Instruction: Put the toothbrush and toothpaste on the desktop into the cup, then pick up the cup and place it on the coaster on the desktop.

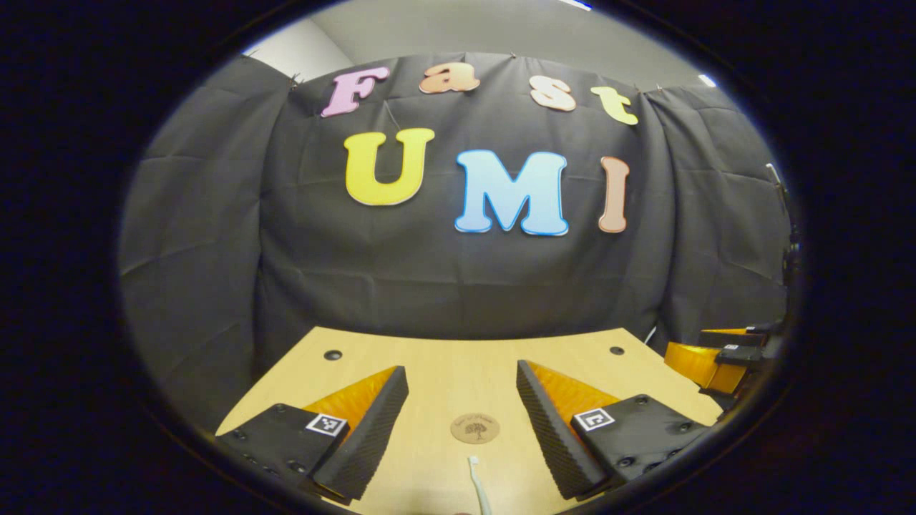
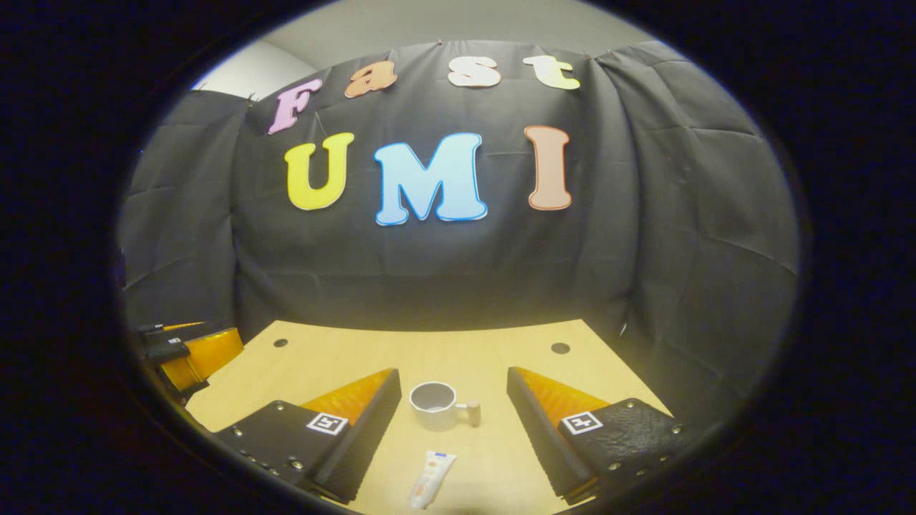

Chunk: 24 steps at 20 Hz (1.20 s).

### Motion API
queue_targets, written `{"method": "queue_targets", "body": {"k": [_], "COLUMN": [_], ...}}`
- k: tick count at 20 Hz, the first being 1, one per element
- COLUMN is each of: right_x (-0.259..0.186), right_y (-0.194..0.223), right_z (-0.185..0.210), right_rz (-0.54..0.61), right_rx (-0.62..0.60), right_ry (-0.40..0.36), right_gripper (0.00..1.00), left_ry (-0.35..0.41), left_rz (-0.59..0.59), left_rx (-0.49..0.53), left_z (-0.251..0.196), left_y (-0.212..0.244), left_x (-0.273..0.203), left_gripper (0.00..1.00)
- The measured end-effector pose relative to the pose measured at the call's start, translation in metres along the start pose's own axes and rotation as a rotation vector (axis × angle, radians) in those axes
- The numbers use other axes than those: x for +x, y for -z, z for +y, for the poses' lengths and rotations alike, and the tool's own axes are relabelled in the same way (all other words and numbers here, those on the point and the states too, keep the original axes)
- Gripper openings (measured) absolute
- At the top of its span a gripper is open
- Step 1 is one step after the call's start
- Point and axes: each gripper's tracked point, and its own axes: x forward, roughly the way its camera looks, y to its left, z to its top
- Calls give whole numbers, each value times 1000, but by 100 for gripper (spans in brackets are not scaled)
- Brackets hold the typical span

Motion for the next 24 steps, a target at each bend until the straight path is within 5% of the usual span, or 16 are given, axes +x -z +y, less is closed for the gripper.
{"method": "queue_targets", "body": {"k": [11,24], "right_x": [28,50], "right_y": [72,143], "right_z": [20,28], "right_rz": [243,578], "right_rx": [16,43], "right_ry": [-72,-63], "right_gripper": [93,93], "left_ry": [15,41], "left_rz": [225,520], "left_rx": [-2,-30], "left_z": [3,-3], "left_y": [91,196], "left_x": [27,44], "left_gripper": [99,100]}}
